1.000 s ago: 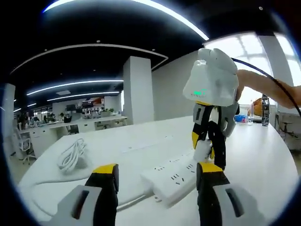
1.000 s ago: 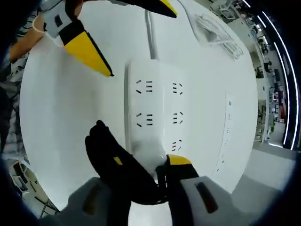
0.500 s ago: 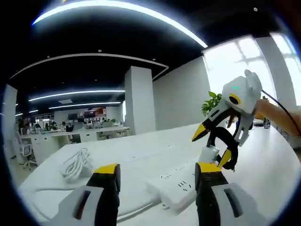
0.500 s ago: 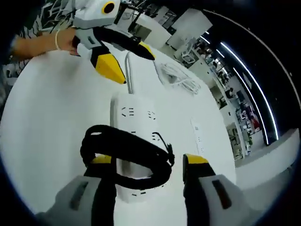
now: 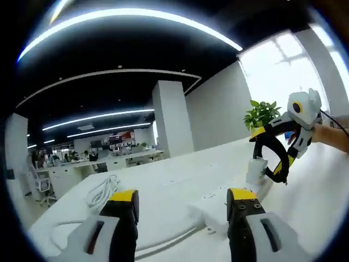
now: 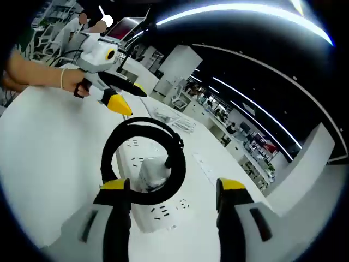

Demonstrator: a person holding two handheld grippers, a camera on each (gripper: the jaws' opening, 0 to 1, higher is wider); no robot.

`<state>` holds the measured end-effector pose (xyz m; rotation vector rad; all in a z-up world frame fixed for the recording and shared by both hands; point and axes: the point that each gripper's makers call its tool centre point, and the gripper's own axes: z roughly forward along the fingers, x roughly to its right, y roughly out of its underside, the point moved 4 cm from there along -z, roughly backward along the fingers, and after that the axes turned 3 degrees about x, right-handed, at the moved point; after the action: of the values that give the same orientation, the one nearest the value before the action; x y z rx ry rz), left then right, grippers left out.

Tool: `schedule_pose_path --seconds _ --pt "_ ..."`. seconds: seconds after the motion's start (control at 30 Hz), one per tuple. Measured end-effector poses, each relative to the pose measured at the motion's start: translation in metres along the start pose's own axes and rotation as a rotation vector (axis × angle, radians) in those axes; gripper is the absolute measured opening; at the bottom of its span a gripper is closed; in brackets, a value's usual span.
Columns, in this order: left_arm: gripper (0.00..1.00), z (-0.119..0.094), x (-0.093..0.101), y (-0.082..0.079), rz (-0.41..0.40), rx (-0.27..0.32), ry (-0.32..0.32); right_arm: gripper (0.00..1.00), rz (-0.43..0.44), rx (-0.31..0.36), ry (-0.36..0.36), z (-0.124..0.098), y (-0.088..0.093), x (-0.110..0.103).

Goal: Straighten the power strip on the desk, plug the charger into it

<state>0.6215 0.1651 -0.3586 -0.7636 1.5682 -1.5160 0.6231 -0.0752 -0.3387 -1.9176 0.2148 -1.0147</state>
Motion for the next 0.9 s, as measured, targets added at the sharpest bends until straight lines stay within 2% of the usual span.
schedule_pose_path --seconds 0.1,0.17,0.33,0.53,0.7,0.9 --pt "0.67 -0.005 0.001 0.001 -0.044 -0.016 -0.003 0.63 0.063 0.029 0.025 -0.008 0.004 -0.003" --pt "0.67 -0.01 0.003 -0.003 -0.048 -0.005 0.004 0.64 0.076 0.044 0.018 -0.012 0.002 -0.007" --pt "0.67 -0.022 0.008 -0.016 -0.094 0.041 0.01 0.66 0.176 0.094 0.01 -0.02 -0.004 -0.011" --pt "0.67 -0.026 0.012 -0.02 -0.128 0.038 0.024 0.69 0.212 0.127 0.002 -0.031 -0.012 -0.015" --pt "0.67 -0.027 0.014 -0.026 -0.139 0.059 0.03 0.69 0.249 0.168 0.005 -0.04 -0.019 -0.015" --pt "0.67 -0.033 0.014 -0.031 -0.179 0.059 0.033 0.72 0.336 0.225 -0.005 -0.053 -0.028 -0.016"
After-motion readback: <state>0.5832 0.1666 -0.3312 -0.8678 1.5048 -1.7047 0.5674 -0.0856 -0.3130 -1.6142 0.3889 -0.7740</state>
